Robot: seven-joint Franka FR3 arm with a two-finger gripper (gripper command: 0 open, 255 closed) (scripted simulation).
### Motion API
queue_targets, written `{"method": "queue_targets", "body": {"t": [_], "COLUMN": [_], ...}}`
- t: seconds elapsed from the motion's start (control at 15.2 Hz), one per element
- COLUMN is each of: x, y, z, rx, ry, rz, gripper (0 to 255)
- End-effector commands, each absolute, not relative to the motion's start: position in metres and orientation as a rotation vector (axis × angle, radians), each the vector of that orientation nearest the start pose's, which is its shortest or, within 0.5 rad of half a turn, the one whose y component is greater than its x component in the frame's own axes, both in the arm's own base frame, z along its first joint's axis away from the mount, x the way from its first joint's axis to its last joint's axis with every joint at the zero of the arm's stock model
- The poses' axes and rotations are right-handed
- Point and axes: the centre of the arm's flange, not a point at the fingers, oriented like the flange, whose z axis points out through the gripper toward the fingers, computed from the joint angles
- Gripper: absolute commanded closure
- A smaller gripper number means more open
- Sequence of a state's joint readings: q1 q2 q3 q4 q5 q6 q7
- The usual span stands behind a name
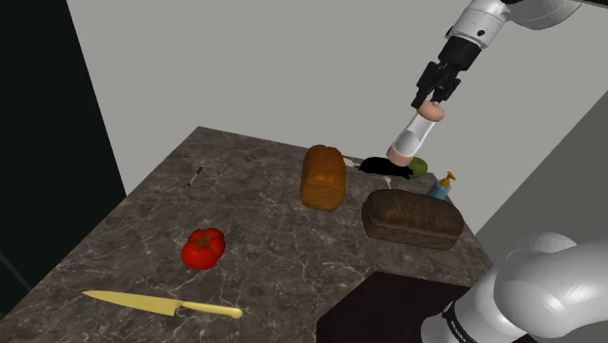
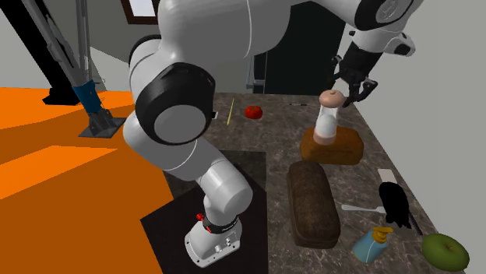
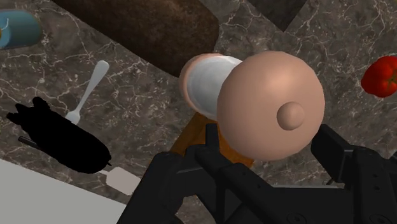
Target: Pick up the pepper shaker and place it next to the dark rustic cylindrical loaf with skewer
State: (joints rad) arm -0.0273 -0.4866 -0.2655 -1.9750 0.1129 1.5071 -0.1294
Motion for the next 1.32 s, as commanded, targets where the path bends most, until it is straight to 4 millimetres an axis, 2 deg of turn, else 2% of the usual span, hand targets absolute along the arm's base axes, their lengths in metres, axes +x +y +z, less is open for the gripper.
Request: {"method": "queue_targets", "body": {"t": [0.0, 1.25], "x": [0.376, 0.375], "y": [-0.157, -0.408], "z": [0.653, 0.654], "rx": [-2.905, -2.905], "ry": [0.183, 0.183], "rz": [-0.073, -0.073], "gripper": [255, 255]}}
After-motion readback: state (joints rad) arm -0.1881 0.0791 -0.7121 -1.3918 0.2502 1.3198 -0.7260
